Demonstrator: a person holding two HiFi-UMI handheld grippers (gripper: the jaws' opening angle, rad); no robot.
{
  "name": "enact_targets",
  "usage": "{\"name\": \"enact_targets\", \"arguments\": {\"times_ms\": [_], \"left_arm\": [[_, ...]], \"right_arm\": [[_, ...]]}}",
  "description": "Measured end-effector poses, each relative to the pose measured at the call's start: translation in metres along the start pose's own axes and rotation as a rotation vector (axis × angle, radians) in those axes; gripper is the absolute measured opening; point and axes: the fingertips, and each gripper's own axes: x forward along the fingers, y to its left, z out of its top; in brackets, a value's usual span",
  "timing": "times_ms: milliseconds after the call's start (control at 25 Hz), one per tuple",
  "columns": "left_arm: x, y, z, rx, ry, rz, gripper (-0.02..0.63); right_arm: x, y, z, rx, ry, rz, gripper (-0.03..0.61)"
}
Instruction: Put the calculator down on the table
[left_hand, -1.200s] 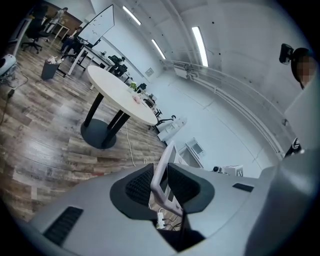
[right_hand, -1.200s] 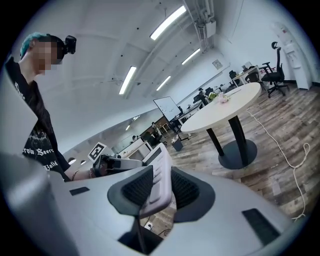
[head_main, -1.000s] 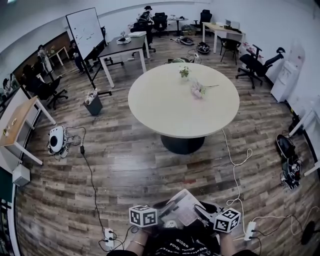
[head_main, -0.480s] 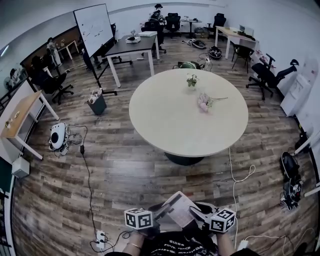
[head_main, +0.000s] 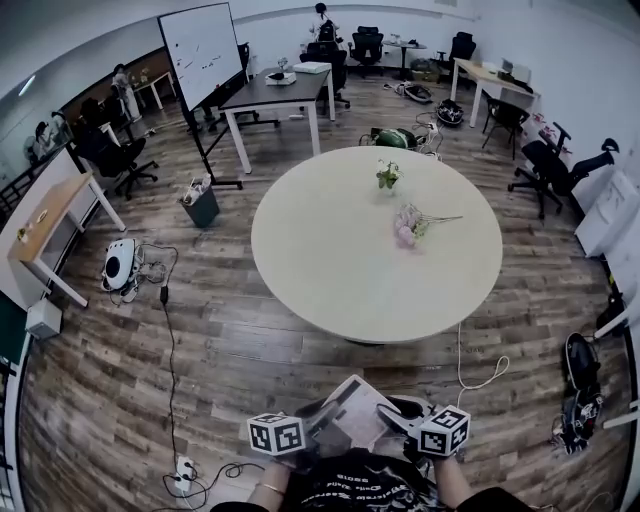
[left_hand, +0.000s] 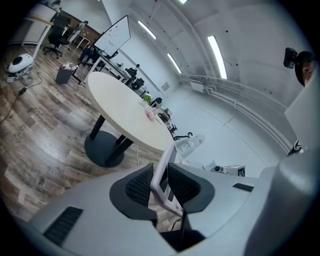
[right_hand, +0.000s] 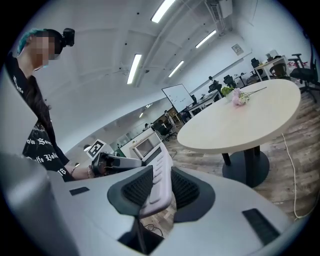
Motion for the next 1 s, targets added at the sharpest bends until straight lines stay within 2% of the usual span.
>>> {"name": "enact_targets", "arguments": {"times_ms": [280, 600, 760, 1000], "left_arm": [[0.03, -0.002, 0.002, -0.033, -0.019, 0.019, 0.103], [0.039, 0.007, 0.017, -0.053, -0.03, 0.042, 0.103], [0.047, 0.018, 0.031, -0.053, -0.037, 0.037, 0.103], [0.072, 0.042, 0.074, -0.03, -0.004, 0.015, 0.103]], "right_arm": [[-0.006, -0.031, 0.011, -0.009, 0.023, 0.016, 0.123], [0.005, -0.042, 0.023, 0.002, 0.022, 0.009, 0.123], [0.016, -0.052, 0.034, 0.0, -0.004, -0.012, 0.123], [0.049, -0.079, 0.063, 0.035, -0.035, -0.049, 0.123]]}}
